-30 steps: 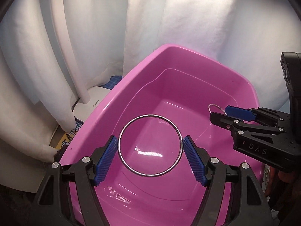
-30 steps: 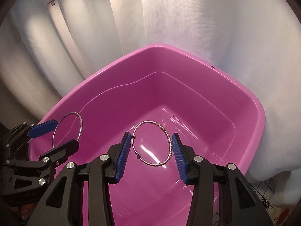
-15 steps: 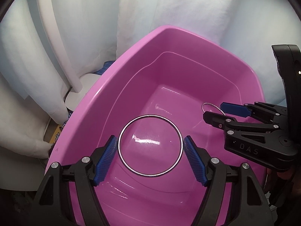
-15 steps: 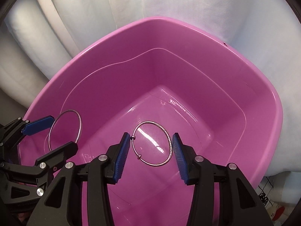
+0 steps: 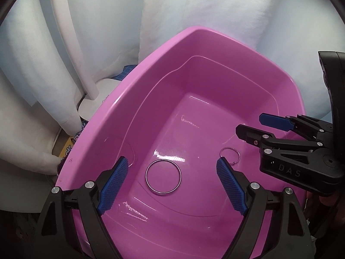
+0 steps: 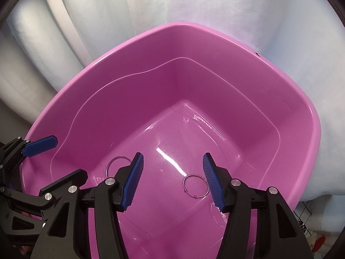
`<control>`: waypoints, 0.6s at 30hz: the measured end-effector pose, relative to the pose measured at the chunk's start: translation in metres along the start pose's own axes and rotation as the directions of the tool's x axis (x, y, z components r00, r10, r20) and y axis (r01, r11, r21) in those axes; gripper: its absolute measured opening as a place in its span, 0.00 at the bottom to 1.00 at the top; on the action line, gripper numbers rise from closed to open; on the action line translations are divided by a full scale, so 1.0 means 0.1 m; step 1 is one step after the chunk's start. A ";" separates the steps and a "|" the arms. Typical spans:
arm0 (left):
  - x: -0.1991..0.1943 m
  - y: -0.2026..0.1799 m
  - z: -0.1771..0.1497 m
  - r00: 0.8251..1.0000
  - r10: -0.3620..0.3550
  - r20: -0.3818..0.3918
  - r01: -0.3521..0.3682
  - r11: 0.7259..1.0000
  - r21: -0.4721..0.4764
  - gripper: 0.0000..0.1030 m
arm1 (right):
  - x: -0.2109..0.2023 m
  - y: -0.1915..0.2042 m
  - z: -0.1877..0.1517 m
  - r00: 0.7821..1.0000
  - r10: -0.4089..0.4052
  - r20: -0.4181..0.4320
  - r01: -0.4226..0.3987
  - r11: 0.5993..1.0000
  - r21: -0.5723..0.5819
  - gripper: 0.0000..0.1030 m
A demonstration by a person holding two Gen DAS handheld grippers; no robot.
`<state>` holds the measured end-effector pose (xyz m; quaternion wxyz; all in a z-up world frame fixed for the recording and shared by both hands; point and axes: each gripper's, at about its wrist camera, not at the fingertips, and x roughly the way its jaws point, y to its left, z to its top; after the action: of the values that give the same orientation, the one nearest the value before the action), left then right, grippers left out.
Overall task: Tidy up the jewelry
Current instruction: 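Withdraw the left tool from the tub back over the table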
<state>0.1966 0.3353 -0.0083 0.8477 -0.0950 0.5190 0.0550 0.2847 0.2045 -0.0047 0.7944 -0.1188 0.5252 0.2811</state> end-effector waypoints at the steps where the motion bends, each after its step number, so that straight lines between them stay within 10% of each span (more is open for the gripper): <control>1: -0.01 0.00 -0.01 1.000 0.000 0.000 0.000 1.000 -0.002 0.80 | 0.00 0.00 0.00 1.000 0.000 0.001 0.000 1.000 0.000 0.54; 18: -0.21 -0.01 -0.16 0.999 0.030 0.034 -0.030 1.000 0.002 0.80 | -0.18 0.05 -0.08 1.000 0.004 0.024 -0.004 1.000 -0.006 0.54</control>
<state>0.1733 0.3310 0.0039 0.8557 -0.0852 0.5059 0.0686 0.2706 0.1989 0.0081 0.7996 -0.1170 0.5151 0.2857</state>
